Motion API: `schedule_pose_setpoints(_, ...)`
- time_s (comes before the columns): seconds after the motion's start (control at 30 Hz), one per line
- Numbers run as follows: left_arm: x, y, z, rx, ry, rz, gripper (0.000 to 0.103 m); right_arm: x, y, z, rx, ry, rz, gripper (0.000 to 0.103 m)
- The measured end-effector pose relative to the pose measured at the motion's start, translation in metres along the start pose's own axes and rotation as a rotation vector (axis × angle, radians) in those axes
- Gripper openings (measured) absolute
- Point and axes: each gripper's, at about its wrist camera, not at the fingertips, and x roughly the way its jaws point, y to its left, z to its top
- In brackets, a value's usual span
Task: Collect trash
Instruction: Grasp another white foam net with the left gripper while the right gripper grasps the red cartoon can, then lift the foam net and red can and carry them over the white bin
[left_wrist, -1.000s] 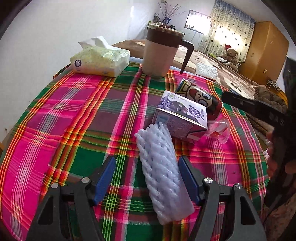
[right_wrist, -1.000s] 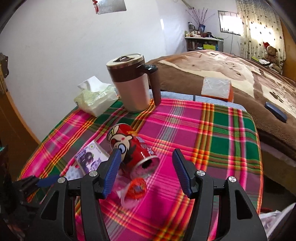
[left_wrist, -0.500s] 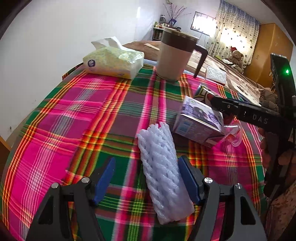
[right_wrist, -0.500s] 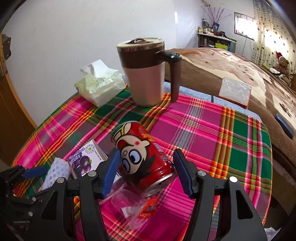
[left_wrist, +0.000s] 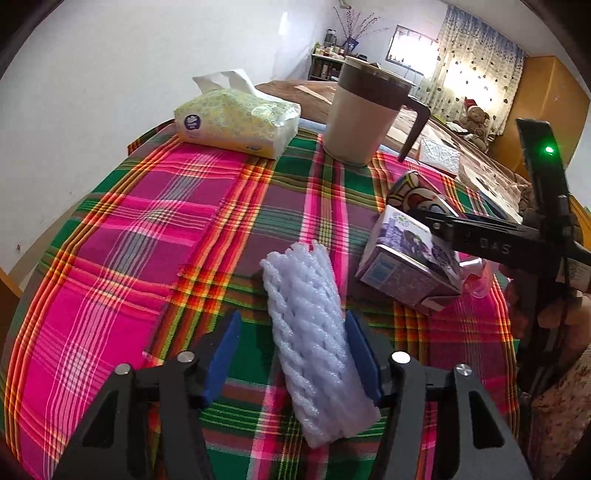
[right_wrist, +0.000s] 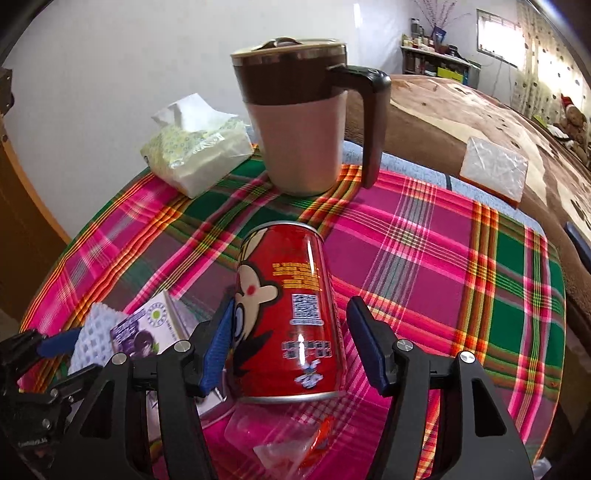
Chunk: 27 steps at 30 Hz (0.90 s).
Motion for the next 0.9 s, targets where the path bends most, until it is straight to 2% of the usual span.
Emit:
schedule_pose_setpoints(0.13,0.0,-0.004,0.0,0.008,0.002,-0.026,0.041,0.001,-0.001,-0.001,0.036,-0.01,0.002,0.061)
schedule_pose_setpoints(0.17,-0.001,-0.004,0.0,0.01,0.001,-0.029,0.041,0.0,-0.001,-0.001,0.037,-0.014,0.005,0.055)
schedule_pose_setpoints(0.23,-0.001,-0.004,0.001,0.01,0.001,-0.034,0.038,-0.003,0.0,-0.002,0.035,-0.021,-0.012,0.055)
schedule_pose_setpoints(0.6,-0.012,-0.01,0.001,0.026,-0.03,-0.03,0.034,-0.028,-0.003,-0.012,0.069,-0.079,-0.031,0.055)
schedule_pose_setpoints(0.9,-0.036,-0.022,0.002,0.047,-0.074,-0.032,0.034,-0.058,-0.007,-0.015,0.103,-0.147,-0.044,0.055)
